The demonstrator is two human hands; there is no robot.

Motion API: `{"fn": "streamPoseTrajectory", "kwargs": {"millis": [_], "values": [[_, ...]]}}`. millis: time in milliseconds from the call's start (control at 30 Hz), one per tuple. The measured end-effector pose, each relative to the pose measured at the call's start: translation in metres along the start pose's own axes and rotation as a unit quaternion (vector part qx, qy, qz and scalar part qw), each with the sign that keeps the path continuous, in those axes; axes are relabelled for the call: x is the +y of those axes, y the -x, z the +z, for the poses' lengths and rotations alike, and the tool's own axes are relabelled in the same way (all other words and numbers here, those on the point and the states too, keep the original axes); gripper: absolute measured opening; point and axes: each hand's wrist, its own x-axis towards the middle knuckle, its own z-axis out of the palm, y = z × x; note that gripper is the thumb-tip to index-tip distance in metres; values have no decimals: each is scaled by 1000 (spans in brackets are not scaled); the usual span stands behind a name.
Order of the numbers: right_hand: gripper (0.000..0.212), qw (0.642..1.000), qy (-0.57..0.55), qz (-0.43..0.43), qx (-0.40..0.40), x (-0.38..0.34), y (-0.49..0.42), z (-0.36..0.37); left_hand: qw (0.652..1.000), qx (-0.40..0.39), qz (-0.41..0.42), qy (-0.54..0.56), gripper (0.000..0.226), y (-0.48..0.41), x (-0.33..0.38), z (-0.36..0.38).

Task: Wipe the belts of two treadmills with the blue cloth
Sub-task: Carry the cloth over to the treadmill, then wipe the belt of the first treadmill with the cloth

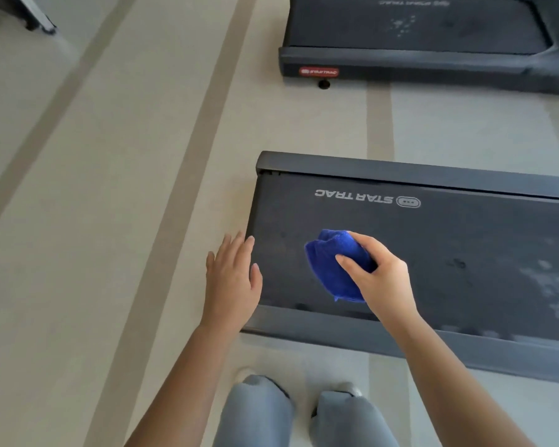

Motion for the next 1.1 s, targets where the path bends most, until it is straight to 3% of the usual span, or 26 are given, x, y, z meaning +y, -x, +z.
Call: {"fn": "streamPoseTrajectory", "kwargs": {"millis": [500,700,800,900,1000,1100], "values": [[32,999,-7,31,25,276,-130,114,991,-116,-43,-55,46,-50,-137,313],[33,999,48,19,-8,358,-184,170,976,-159,-81,-122,53,-69,-197,421],[38,996,80,-33,-6,379,-218,198,975,-152,-94,-136,55,-81,-225,457],[38,976,149,-146,55,389,-252,228,977,-130,-103,-131,56,-93,-252,487],[31,914,249,-304,101,402,-272,267,985,-78,-93,-120,54,-94,-269,509],[35,866,322,-378,58,435,-267,307,990,-33,-88,-107,60,-96,-276,517]]}}
